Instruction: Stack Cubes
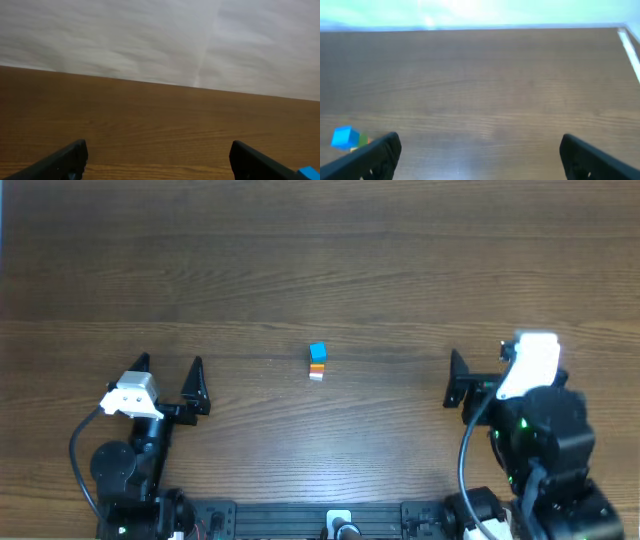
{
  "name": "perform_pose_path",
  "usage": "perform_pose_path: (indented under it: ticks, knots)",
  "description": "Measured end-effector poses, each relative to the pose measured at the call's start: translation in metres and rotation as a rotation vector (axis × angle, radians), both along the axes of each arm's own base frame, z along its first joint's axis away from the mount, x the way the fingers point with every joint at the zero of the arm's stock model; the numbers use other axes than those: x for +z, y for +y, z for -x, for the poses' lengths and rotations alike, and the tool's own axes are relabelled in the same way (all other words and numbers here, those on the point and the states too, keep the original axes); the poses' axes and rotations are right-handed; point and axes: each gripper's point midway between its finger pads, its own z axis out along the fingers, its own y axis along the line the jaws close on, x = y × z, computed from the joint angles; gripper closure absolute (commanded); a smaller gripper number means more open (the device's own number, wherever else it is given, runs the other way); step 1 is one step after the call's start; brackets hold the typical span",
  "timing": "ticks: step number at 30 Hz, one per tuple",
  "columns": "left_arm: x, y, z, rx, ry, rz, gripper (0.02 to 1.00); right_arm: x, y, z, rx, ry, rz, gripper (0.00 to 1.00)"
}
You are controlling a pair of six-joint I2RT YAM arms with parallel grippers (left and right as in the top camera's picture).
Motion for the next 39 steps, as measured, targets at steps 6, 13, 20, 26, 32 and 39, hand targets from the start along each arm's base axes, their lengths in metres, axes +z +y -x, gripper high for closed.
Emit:
perform_pose_path:
  ticks: [6,13,20,26,32,39]
  knots:
    - [0.000,0.000,0.000,0.000,0.000,0.000,0.104,-0.022,0.002,-0.002,0.040,-0.170,-0.010,0.007]
    - [0.000,0.000,0.000,0.000,0.000,0.000,0.104,-0.048,0.004,0.001,0.071,-0.261,-0.018,0.007]
    - [0.000,0.000,0.000,0.000,0.000,0.000,0.104,-0.056,0.003,0.006,0.087,-0.368,-0.025,0.007]
    - [0.000,0.000,0.000,0.000,0.000,0.000,0.104,-0.080,0.001,-0.001,0.081,-0.339,-0.017,0.007]
    - [0.000,0.000,0.000,0.000,0.000,0.000,0.104,-0.104,0.000,-0.010,0.086,-0.320,0.020,0.007]
    - [0.000,0.000,0.000,0.000,0.000,0.000,0.104,-0.123,0.000,-0.019,0.088,-0.339,0.035,0.009]
